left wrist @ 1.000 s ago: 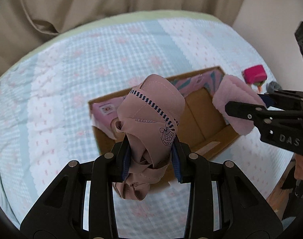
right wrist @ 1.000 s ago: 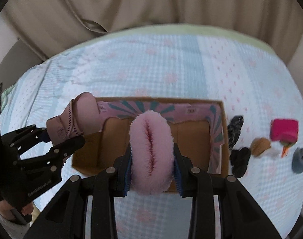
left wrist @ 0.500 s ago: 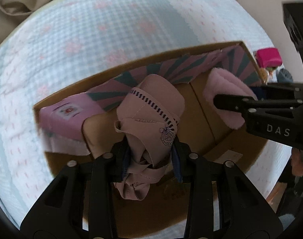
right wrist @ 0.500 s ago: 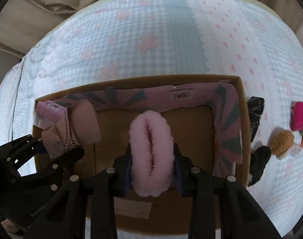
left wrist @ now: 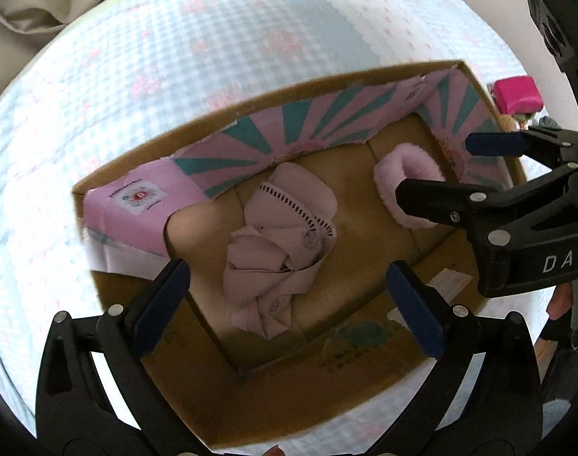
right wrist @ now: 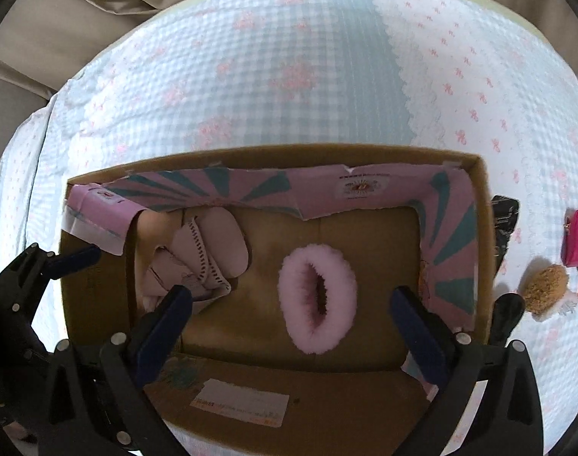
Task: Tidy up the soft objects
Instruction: 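Lift both tools away from the box toward the remaining items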
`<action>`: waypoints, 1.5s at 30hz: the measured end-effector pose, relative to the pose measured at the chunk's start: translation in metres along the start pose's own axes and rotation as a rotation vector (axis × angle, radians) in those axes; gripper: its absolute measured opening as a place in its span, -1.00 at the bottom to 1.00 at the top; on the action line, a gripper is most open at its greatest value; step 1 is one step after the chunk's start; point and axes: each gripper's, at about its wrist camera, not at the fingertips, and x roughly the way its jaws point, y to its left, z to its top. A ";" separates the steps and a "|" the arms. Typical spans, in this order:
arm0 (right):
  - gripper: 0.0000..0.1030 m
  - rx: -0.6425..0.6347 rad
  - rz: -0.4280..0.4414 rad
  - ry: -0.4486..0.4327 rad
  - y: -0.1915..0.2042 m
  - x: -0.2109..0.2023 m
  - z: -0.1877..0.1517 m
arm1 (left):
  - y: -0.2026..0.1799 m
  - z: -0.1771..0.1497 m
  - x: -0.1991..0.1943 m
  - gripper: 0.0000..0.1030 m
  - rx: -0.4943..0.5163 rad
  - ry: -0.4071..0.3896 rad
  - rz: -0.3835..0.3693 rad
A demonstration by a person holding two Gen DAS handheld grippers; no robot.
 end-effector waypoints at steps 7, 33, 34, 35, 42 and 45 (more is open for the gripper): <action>0.99 -0.021 -0.017 -0.060 0.010 -0.037 -0.008 | 0.003 -0.006 -0.035 0.99 -0.027 -0.056 0.008; 0.99 -0.022 -0.151 -0.519 -0.003 -0.277 -0.154 | -0.089 -0.104 -0.252 0.99 -0.182 -0.413 0.062; 0.99 -0.027 -0.160 -0.525 -0.013 -0.282 -0.161 | -0.099 -0.106 -0.255 0.99 -0.185 -0.421 0.064; 0.99 -0.033 -0.163 -0.529 -0.021 -0.286 -0.166 | -0.108 -0.107 -0.256 0.99 -0.187 -0.425 0.063; 0.99 -0.107 -0.137 -0.542 -0.098 -0.308 -0.190 | -0.182 -0.105 -0.253 0.99 -0.242 -0.435 0.084; 1.00 -0.169 -0.129 -0.547 -0.133 -0.316 -0.192 | -0.214 -0.098 -0.248 0.99 -0.283 -0.441 0.089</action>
